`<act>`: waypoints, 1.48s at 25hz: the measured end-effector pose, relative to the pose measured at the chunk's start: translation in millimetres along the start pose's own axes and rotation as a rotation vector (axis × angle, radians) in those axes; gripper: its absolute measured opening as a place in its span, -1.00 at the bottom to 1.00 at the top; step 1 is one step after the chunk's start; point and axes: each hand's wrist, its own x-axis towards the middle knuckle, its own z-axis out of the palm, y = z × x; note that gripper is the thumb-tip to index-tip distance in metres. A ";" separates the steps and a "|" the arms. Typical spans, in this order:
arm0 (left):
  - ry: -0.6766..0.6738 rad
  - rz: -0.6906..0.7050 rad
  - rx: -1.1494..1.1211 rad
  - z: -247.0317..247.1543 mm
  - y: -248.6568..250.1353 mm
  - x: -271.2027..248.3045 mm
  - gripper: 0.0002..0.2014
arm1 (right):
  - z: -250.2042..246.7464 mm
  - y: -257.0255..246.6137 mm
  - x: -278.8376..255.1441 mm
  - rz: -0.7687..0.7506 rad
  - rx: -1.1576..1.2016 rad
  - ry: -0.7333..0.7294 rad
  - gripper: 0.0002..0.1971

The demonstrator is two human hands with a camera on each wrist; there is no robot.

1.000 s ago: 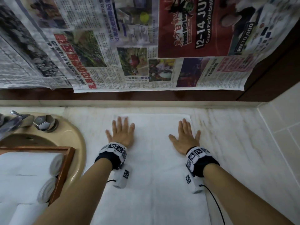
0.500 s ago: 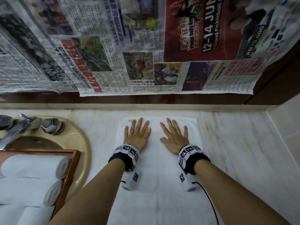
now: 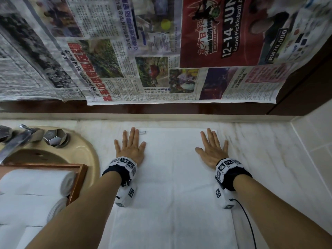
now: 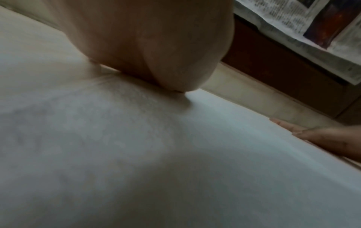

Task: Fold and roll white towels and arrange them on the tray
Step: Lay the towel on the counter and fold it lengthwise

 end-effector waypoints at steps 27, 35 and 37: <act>0.006 -0.006 0.003 67.1 -31.2 -153.8 -0.42 | 91.9 19.3 -156.0 0.179 0.041 0.037 -0.31; -0.018 0.236 0.018 106.0 9.2 -213.1 -0.44 | 133.8 -12.4 -197.4 -0.138 -0.085 0.040 -0.38; 0.069 -0.091 -0.041 102.0 -30.3 -211.4 -0.41 | 126.2 15.3 -200.4 0.167 0.013 0.051 -0.34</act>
